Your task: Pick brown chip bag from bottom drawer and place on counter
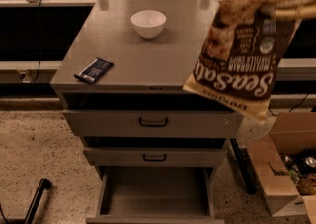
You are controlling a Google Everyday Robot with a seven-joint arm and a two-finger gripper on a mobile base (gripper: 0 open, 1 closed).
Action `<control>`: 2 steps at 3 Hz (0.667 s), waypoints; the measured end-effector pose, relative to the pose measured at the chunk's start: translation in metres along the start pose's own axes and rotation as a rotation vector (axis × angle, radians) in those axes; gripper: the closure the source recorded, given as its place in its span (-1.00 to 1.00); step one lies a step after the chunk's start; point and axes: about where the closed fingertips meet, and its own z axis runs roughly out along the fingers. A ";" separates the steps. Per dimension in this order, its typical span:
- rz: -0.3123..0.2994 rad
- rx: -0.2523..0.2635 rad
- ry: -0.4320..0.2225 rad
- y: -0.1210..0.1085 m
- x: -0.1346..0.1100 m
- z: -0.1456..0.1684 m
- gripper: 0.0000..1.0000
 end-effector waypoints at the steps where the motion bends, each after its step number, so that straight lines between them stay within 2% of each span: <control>1: 0.086 0.027 -0.087 -0.061 0.010 0.026 1.00; 2: 0.155 0.044 -0.152 -0.092 0.022 0.071 1.00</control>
Offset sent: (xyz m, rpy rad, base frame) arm 0.1432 0.1131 0.0020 0.2286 0.2428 0.0293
